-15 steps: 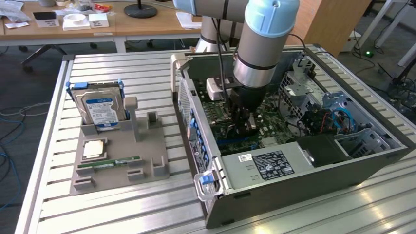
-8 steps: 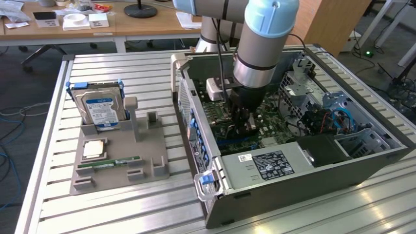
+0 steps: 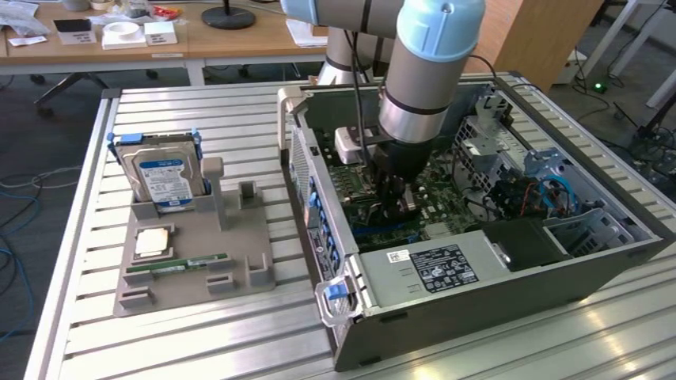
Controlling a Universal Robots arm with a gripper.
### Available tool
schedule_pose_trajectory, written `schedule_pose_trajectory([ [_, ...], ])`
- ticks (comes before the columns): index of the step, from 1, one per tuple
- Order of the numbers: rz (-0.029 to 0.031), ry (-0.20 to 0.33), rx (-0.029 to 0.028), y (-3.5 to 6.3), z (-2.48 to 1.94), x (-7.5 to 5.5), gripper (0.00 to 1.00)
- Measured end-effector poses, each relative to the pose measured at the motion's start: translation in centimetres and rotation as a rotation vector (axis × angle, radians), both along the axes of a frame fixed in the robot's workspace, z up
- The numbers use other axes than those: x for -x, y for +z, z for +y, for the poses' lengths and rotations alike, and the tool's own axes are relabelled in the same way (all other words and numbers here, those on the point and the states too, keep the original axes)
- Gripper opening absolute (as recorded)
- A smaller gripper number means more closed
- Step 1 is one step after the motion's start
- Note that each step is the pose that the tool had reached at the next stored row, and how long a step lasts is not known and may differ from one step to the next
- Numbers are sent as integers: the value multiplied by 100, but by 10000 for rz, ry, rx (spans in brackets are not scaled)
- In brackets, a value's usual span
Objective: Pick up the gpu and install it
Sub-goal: 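Insert the gpu into the slot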
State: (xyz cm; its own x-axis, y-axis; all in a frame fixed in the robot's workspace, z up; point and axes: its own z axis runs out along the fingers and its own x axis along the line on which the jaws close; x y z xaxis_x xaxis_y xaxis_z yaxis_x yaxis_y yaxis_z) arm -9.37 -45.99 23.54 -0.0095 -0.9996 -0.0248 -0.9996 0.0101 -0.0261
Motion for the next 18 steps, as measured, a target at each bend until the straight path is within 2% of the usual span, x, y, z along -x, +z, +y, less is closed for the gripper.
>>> schedule_pose_trajectory([
  [18, -7, 1, -2, -8, -1, 24, 27],
])
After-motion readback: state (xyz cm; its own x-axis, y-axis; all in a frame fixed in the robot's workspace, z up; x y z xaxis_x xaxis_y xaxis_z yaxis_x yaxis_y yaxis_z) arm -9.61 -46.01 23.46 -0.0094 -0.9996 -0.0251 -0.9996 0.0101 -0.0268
